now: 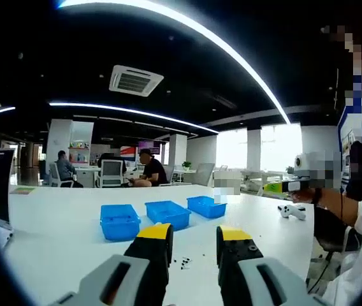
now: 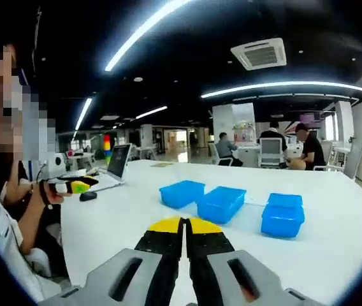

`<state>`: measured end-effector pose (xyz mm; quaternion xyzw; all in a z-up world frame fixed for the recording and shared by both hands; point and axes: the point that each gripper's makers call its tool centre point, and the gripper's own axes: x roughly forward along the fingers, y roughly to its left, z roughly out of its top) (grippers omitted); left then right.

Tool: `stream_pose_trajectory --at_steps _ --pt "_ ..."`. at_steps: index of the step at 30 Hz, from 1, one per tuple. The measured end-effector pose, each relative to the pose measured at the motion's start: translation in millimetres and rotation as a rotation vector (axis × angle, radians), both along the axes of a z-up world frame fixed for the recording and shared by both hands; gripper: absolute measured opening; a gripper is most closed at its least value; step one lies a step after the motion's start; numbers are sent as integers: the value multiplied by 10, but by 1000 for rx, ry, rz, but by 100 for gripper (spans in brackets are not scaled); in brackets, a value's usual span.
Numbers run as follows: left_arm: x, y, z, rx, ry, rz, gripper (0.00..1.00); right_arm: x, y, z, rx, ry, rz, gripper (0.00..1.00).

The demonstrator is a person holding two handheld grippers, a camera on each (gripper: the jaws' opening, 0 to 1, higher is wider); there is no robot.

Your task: Pick up the resistors one by one and place each resistor into its matching bin, sorting the parts by color and model until every resistor is separated into the correct bin for its type

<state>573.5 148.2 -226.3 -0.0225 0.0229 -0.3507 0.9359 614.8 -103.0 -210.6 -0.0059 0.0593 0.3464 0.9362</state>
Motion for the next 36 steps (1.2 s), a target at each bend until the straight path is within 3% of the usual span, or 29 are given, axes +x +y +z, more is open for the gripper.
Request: stream_pose_trajectory --at_steps 4,10,14,23,27,31,32,34,35,36 --pt "-5 2 10 -1 -2 -1 29 295 114 -3 -13 23 9 5" --pt "-5 14 22 -4 -5 1 29 871 316 64 27 80 24 5" --pt "1 43 36 -5 -8 6 29 1214 477 66 -25 49 21 5" --pt "12 72 43 -12 -8 6 29 2086 750 -235 -118 91 -70 5" --pt "11 92 51 -13 -11 11 29 2368 808 -303 -124 101 -106 5" --pt "4 103 71 -16 -16 15 29 2513 845 -359 -93 134 -136 6" --pt "4 104 72 -17 -17 15 29 2529 849 -365 -94 132 -140 11" --pt "8 108 72 -16 -17 16 29 2542 849 -365 -111 107 -149 37" --pt "7 105 67 -16 -16 15 29 2535 848 -359 -112 102 -149 44" --pt "8 105 64 -15 -15 14 29 2509 831 -330 -108 97 -156 44"
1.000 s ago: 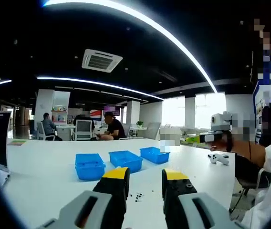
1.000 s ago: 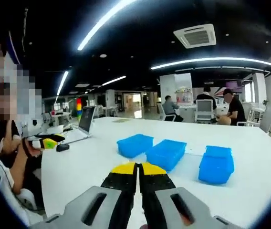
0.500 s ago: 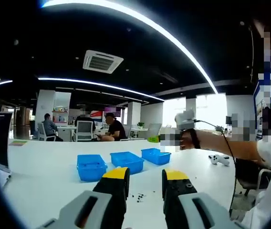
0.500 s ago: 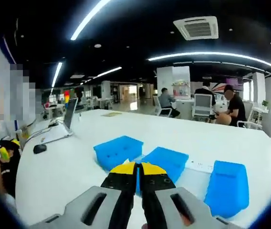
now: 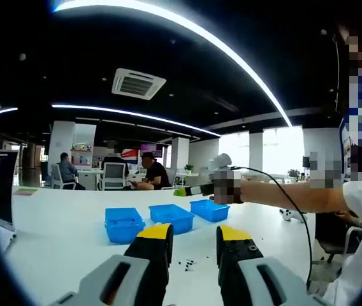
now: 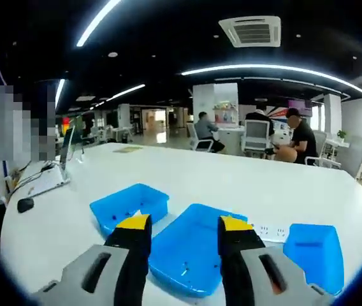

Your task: Pick up the resistors one by one and place each resistor into its matching bin, sorting the parts by color and model until every resistor is separated into the correct bin for its type

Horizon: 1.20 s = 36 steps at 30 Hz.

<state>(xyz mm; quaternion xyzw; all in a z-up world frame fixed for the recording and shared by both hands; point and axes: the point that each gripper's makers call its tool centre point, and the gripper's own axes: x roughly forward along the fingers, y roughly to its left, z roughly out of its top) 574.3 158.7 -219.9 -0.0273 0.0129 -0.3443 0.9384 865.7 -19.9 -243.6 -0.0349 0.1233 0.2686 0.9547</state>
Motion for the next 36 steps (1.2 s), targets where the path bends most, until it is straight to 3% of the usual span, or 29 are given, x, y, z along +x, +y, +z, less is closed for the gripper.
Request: stream_pose_trajectory --at_steps 8,13,20,28,36 --pt "-5 -12 0 -1 2 -3 29 -304 -22 257 25 -61 41 41" --pt "-23 -20 15 -1 -2 -3 29 -716 -81 432 68 -88 93 40" --pt "-31 -54 15 0 -2 -9 29 -1306 -290 609 71 -161 141 39" --pt "-27 -69 -3 6 1 -14 29 -2008 -579 504 82 -197 167 40" --pt "-17 -98 -34 11 6 -22 29 -2484 -698 339 70 -222 192 44"
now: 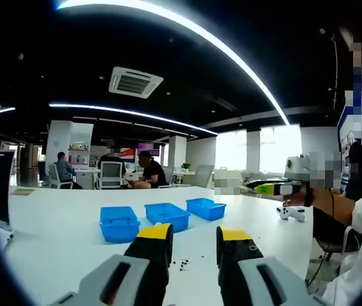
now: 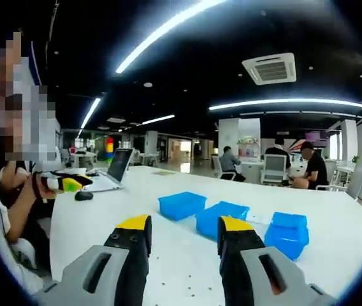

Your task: Pick up the resistors one by one and place each resistor into its matching bin, sorting the parts by color and model until every resistor is separated into the correct bin for its type

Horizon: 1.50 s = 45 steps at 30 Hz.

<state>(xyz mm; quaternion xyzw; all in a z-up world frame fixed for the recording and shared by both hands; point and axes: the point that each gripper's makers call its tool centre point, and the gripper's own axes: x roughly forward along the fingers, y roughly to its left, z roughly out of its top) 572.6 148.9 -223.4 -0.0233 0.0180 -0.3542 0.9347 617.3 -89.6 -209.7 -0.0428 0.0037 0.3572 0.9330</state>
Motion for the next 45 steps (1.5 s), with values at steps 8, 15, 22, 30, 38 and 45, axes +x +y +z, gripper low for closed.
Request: stream_pose_trajectory --at_steps 8,15,22,30,38,45 --pt "18 1 -14 0 5 1 29 -166 -106 -204 -9 49 -2 47" --pt "12 12 -5 -2 4 4 29 -137 -191 -229 10 66 -30 45" --pt "7 -3 -19 -1 6 3 29 30 -134 -255 -47 162 -67 34" --pt "1 28 11 -2 -1 8 29 223 424 -424 -265 250 46 32" --pt "51 158 5 -14 5 35 29 387 1024 -681 -393 401 131 26" --pt "31 188 49 -22 -6 39 29 418 1453 -1021 -454 535 206 21"
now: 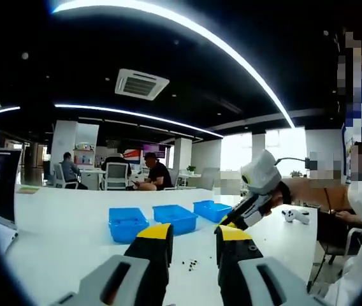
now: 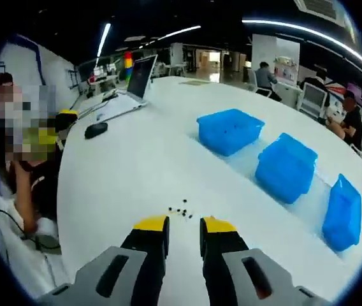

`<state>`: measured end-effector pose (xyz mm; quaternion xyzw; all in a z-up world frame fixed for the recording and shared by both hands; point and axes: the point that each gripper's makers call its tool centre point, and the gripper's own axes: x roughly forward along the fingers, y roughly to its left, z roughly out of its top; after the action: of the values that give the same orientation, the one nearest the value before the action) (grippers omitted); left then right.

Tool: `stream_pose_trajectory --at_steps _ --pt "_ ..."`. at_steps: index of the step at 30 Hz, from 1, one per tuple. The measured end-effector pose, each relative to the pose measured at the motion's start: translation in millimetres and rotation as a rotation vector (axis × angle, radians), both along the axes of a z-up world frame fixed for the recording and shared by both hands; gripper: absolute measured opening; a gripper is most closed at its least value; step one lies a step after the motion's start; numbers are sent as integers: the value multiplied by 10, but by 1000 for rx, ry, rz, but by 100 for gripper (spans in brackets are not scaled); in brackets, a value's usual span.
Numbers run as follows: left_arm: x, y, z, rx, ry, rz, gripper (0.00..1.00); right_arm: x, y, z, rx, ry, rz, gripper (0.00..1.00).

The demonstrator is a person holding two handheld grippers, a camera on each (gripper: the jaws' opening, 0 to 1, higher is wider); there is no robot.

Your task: Pick up the resistors one by one and place each resistor into its matching bin, sorting the parts by color and model until every resistor is separated into the correct bin for its type

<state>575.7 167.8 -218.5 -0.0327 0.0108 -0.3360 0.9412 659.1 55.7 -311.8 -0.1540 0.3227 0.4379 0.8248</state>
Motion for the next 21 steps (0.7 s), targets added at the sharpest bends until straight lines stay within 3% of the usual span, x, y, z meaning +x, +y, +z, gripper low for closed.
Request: stream_pose_trajectory --at_steps 5,9,21 --pt "-3 4 15 -4 -4 1 29 -92 302 -214 -82 15 125 21" --pt "-16 -12 22 -4 -6 -3 29 -40 402 -407 -182 -53 200 17" --pt "-31 7 45 -12 -12 0 29 3 457 -726 -234 -38 222 15"
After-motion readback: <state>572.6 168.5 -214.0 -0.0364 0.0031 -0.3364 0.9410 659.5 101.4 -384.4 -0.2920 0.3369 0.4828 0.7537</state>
